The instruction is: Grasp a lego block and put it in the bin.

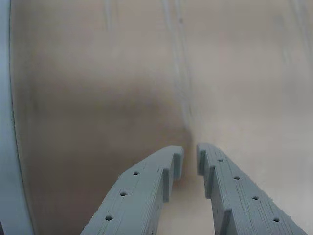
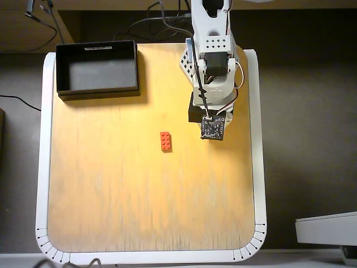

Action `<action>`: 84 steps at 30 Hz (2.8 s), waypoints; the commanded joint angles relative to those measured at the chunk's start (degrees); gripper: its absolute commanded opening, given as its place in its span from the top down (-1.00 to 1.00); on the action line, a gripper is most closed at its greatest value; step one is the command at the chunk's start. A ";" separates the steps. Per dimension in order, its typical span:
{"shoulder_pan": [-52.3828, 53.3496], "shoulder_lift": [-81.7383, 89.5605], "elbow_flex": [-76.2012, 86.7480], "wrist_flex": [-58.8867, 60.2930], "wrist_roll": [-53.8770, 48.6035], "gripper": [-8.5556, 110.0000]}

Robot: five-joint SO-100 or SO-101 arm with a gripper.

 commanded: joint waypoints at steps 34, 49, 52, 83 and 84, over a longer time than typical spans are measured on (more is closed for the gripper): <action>-0.26 5.36 9.05 0.44 -0.26 0.85; -0.26 5.36 9.05 0.53 -0.44 0.85; -0.26 5.36 9.05 0.53 -0.44 0.85; 7.03 -24.17 -21.62 -7.21 23.03 0.85; 7.56 -26.54 -24.26 -7.21 23.73 0.85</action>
